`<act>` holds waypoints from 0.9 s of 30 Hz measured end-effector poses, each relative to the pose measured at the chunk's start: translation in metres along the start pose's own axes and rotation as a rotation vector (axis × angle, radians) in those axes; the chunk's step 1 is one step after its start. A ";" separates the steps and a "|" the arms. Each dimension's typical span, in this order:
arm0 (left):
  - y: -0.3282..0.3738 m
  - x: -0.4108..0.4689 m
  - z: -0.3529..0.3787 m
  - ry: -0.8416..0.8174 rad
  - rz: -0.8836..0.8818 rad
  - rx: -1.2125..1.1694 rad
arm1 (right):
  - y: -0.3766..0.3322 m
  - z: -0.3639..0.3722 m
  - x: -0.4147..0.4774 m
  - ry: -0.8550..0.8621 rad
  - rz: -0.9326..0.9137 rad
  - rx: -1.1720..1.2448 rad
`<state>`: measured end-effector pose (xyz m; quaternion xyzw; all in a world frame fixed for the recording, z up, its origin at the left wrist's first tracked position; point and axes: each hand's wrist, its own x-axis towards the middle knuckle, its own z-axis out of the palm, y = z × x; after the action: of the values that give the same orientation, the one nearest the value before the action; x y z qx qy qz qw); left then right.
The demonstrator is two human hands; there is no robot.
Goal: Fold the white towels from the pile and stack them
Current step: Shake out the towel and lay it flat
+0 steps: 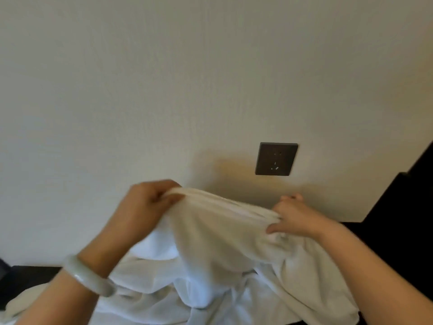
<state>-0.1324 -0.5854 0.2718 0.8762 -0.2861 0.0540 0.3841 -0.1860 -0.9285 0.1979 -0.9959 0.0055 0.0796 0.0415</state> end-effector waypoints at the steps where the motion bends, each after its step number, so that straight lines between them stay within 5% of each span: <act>1: -0.001 0.003 -0.009 0.064 -0.026 -0.015 | 0.017 -0.012 -0.011 0.003 0.065 0.014; 5: -0.007 0.010 -0.010 0.184 -0.129 -0.057 | 0.071 -0.034 -0.058 0.047 0.297 0.063; 8: -0.018 0.010 0.007 0.196 -0.209 -0.028 | 0.093 -0.026 -0.088 0.087 0.381 0.376; 17: -0.057 0.002 0.030 0.138 -0.351 -0.004 | 0.104 0.014 -0.136 -0.037 0.407 0.880; 27: -0.066 -0.001 0.026 0.133 -0.410 -0.001 | 0.102 0.013 -0.134 0.252 0.456 1.197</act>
<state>-0.1003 -0.5675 0.2109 0.9104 -0.0757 0.0324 0.4055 -0.3221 -1.0283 0.1982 -0.7763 0.2649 -0.0476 0.5701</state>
